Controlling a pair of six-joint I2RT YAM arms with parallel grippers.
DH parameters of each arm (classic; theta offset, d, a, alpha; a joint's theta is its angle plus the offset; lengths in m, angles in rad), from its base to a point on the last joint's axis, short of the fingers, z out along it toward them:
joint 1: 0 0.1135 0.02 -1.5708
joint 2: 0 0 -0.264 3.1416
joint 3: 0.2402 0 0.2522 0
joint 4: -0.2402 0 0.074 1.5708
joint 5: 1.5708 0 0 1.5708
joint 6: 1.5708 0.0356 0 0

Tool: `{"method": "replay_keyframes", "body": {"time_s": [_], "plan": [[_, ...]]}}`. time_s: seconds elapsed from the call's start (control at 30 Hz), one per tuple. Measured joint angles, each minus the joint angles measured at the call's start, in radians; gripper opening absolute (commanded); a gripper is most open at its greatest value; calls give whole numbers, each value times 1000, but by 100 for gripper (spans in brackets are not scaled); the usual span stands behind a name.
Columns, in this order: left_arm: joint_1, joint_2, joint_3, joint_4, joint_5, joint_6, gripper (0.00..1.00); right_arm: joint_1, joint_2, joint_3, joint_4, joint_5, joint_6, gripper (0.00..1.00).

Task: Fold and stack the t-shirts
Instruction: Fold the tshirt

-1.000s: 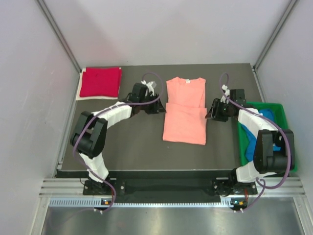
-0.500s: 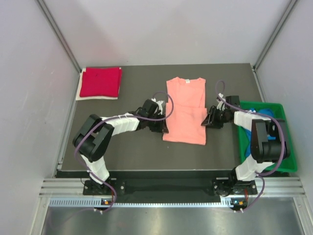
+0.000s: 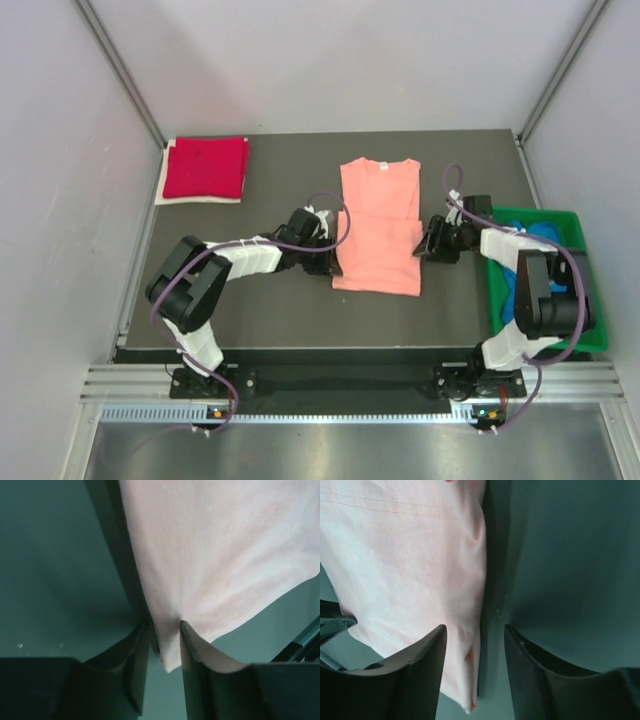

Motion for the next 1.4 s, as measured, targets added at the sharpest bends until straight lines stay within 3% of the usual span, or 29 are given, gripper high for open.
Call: {"method": "replay_keyframes", "body": {"time_s": [0.1,0.3,0.43,0.6,1.0,1.4], "plan": [[0,-26,-2,-19,-10,-9,44,0,-73,0,-69,65,11,63],[1,-109,3,-108,-45,-28,50,0,-328,-28,-180,209,182,64],[2,-189,-21,-103,-46,-94,51,1,-503,-185,-182,208,351,65],[0,-252,-175,0,-28,-241,53,19,-660,-381,-224,220,525,67],[-13,-215,-293,155,-41,-453,52,157,-714,-460,-130,301,727,69],[-31,-204,-298,172,-115,-523,40,225,-682,-510,-2,395,825,59]]}}
